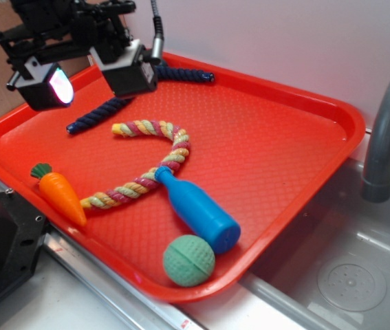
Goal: Grab the blue bottle.
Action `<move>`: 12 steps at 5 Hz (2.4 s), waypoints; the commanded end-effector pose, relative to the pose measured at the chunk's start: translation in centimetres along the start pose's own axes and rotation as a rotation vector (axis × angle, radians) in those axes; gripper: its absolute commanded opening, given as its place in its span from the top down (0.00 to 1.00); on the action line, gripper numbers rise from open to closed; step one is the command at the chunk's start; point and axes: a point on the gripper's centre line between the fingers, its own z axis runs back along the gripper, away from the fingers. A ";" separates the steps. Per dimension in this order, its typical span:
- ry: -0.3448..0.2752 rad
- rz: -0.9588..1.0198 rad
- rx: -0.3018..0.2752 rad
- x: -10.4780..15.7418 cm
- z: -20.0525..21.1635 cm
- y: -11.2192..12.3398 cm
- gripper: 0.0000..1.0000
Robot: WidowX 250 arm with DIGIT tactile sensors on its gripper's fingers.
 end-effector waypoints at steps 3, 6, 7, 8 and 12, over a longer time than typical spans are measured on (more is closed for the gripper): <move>0.056 -0.075 -0.037 -2.4 -9.9 -6.2 0.00; 0.141 -0.069 0.085 -3.4 -12.2 -5.3 0.28; 0.152 -0.212 0.056 -1.8 -10.5 -4.5 1.00; 0.112 -0.293 0.017 1.1 -6.7 -1.6 1.00; -0.079 -0.181 0.255 7.1 3.4 4.7 1.00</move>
